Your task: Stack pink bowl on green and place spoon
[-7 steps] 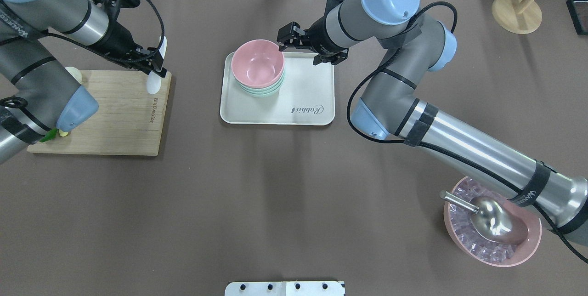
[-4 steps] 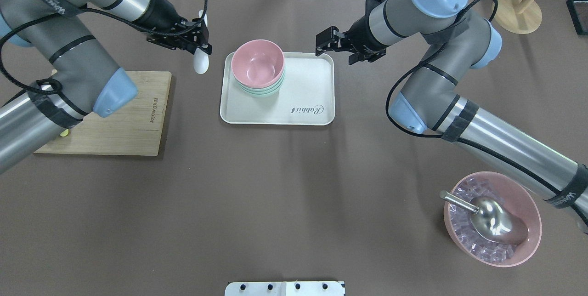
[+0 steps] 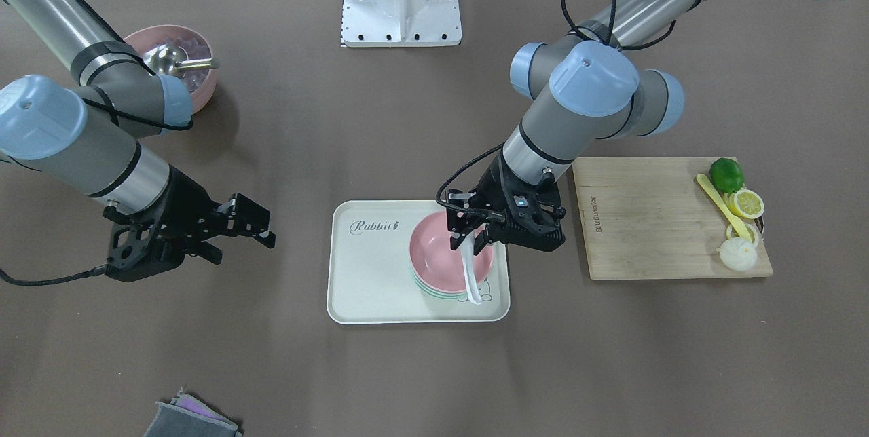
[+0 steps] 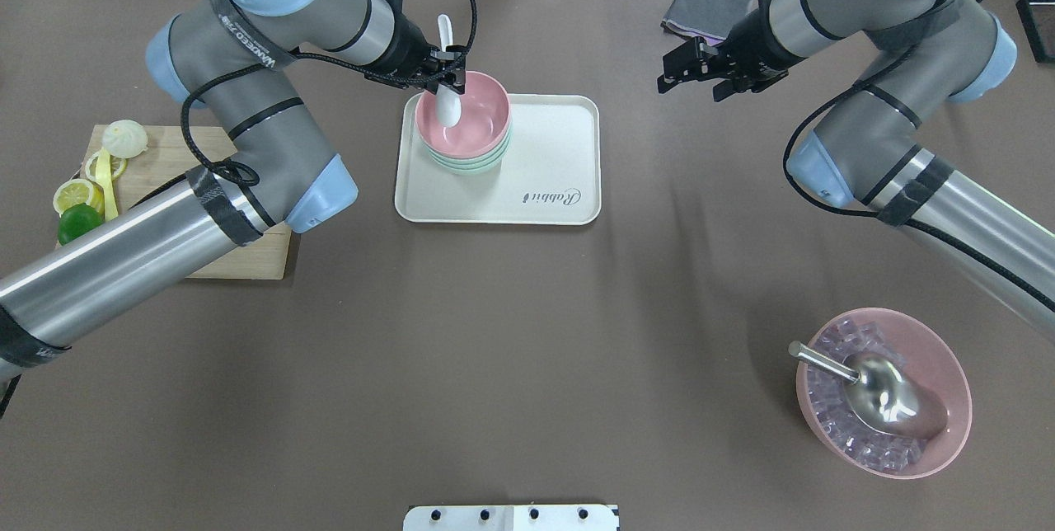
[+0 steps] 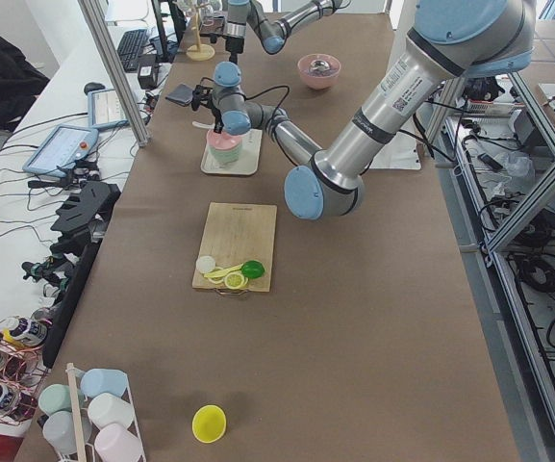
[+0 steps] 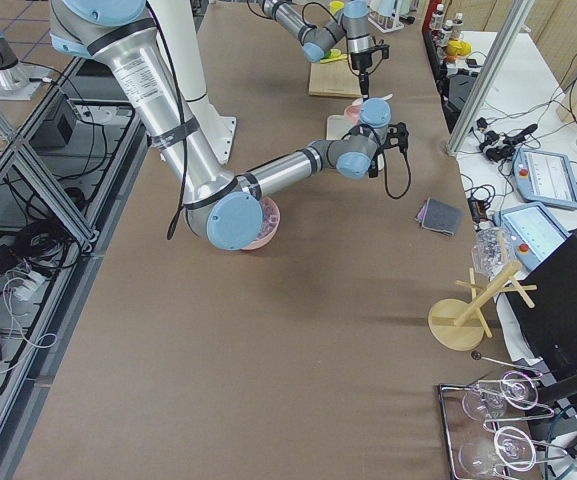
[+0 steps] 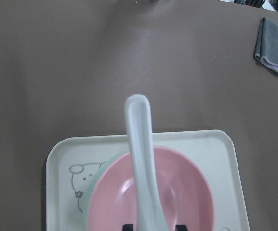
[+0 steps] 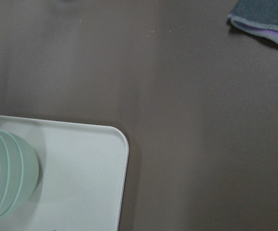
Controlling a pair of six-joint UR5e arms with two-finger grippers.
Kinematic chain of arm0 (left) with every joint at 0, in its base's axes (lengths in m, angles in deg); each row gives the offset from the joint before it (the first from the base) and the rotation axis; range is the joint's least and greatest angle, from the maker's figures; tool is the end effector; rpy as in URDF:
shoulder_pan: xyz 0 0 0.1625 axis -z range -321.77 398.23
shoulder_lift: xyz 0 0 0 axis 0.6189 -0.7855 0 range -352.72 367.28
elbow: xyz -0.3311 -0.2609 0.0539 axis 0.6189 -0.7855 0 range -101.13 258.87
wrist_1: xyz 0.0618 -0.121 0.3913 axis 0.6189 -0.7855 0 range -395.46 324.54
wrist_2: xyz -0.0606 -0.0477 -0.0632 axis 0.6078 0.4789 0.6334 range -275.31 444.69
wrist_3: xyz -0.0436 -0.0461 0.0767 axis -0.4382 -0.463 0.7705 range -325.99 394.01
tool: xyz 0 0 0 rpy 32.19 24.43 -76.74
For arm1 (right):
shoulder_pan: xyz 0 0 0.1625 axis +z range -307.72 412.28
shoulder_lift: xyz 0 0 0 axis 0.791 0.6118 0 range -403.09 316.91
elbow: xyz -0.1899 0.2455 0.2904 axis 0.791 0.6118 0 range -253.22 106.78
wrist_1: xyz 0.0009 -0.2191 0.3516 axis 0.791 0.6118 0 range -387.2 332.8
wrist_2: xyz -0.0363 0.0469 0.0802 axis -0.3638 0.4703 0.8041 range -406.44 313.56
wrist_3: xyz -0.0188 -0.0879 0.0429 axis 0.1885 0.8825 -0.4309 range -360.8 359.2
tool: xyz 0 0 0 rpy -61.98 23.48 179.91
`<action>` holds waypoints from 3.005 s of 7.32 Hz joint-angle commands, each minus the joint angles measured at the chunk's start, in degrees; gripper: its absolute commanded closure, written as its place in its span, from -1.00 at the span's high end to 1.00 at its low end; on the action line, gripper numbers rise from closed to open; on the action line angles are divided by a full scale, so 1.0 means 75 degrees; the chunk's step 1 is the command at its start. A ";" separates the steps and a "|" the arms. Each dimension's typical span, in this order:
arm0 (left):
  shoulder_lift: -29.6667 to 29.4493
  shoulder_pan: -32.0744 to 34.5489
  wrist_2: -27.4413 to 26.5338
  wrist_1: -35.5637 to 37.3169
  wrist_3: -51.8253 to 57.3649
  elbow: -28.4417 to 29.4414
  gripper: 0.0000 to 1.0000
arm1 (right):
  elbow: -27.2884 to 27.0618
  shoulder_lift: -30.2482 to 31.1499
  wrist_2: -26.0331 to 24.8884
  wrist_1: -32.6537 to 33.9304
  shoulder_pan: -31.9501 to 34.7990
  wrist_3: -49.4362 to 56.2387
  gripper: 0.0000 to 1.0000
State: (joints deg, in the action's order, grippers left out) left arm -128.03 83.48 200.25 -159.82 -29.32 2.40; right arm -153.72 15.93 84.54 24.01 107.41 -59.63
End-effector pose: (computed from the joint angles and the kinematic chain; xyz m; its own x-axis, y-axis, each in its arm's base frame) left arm 0.4696 -0.6019 0.1999 0.4174 0.1541 -0.8956 0.1966 0.9469 0.2545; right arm -0.3435 -0.6120 0.3340 0.3947 -0.1170 0.9113 -0.1046 0.9797 0.1710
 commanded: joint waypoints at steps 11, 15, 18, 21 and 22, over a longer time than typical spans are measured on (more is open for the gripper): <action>0.0534 0.0562 0.0200 -0.0048 0.0113 -0.0609 0.96 | -0.0002 0.1268 0.0921 0.0015 0.1552 0.2775 1.00; 0.1866 0.2048 0.1081 -0.0037 0.1600 -0.0994 0.96 | 0.0221 0.2501 0.1005 0.1120 0.2852 0.5725 1.00; 0.3574 0.3642 0.1854 -0.0037 0.5166 -0.1030 0.96 | 0.0209 0.2619 0.0374 0.3884 0.3757 0.8252 1.00; 0.4281 0.4748 0.2171 0.1135 0.7048 -0.0679 0.96 | 0.0092 0.2746 0.0032 0.5404 0.4332 0.9532 1.00; 0.4493 0.4748 0.1939 0.1066 0.7062 -0.0493 0.96 | 0.0104 0.2910 0.0020 0.5371 0.4251 0.9509 1.00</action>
State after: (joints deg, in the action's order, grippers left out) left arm -96.58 118.35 215.79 -152.39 22.01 -2.48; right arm -152.95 36.43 84.98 63.11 139.25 10.80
